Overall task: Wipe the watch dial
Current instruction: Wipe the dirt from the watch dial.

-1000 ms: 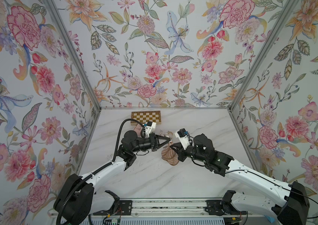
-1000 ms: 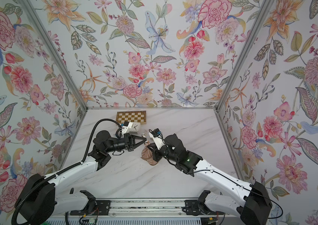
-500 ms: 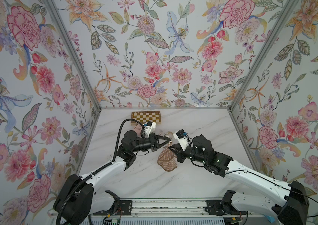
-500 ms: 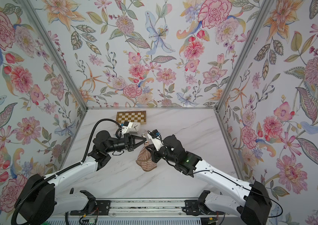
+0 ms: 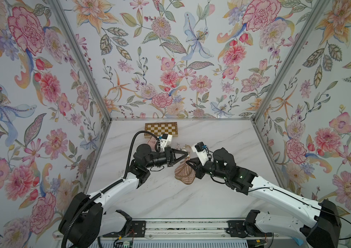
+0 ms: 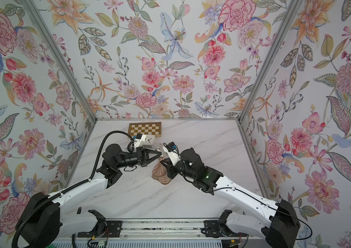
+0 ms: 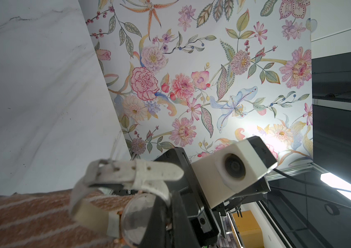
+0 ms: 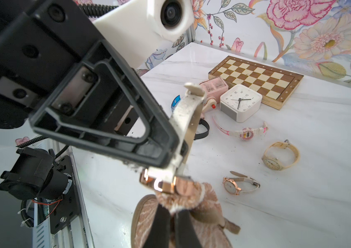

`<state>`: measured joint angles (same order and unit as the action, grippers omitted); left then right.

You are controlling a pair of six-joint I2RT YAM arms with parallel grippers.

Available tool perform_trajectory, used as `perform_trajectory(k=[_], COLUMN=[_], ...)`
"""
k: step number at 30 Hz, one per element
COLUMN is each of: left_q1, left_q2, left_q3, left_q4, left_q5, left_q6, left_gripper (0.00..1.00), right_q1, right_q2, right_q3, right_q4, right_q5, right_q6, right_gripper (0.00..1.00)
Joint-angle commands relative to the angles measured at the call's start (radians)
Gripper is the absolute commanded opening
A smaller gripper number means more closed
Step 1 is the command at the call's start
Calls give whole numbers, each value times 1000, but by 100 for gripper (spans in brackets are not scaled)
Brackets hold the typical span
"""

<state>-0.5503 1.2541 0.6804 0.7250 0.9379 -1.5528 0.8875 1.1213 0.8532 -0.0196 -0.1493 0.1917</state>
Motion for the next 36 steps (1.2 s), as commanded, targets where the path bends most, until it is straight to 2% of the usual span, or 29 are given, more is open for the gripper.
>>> perform_trajectory(k=[1,12,23,36], left_q1=[-8,-8,-8,-8], left_q2=[-22,-22,-10,-28], left_q3=[-13,-4,-5,-5], left_q4=[-34,-35,-27,-43], left_q5=[26,27,30,23], left_q6=[30,28,30,30], left_gripper=[0,0,0,0], right_q1=[5,-21,-3,19], right_q2=[-47,-30,-72,-21], right_q3=[53,-18,61,40], right_q4=[31,62,16,66], right_q5=[13,-5,4,-1], right_q6=[-8,14,-1,4], right_gripper=[0,0,0,0])
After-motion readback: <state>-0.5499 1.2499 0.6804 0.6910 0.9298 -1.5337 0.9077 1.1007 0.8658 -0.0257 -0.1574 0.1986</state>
